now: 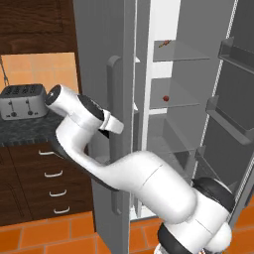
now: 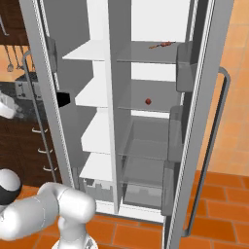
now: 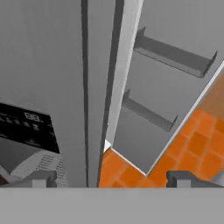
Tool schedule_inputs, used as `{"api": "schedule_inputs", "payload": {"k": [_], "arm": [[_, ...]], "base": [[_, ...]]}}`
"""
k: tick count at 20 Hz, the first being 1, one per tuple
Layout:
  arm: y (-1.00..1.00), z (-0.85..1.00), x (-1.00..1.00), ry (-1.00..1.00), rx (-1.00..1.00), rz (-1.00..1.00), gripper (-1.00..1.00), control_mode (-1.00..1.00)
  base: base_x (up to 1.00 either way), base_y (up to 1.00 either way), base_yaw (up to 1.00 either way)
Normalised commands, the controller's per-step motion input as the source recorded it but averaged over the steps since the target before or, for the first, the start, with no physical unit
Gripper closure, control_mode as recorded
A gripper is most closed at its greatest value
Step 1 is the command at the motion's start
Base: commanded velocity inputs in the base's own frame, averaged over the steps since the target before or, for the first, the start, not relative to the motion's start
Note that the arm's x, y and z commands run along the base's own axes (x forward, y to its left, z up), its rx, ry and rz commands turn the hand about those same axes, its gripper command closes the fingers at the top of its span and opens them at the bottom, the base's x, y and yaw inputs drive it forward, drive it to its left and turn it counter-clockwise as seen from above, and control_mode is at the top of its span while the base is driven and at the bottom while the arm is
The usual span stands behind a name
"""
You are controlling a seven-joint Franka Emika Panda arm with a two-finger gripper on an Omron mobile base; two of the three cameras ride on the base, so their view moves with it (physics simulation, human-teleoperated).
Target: Take the strawberry from the fridge and place it on top of the pancake, located on the dining counter.
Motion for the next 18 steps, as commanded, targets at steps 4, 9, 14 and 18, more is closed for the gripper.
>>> {"api": "schedule_inputs", "payload": {"k": [4,9,14,18], "arm": [[-0.58,0.04,-0.88,0.0,0.25,0.36,-1.0,-1.0],[-0.85,0.27,-0.49,0.06,0.36,0.37,-1.0,-1.0],[-0.84,0.04,-0.14,0.13,0.5,0.36,-1.0,-1.0],[-0.78,0.0,0.0,0.19,0.55,0.35,-1.0,-1.0]], "base": [[0.0,0.0,0.0],[0.0,0.0,0.0],[0.0,0.0,0.0],[0.0,0.0,0.0]]}}
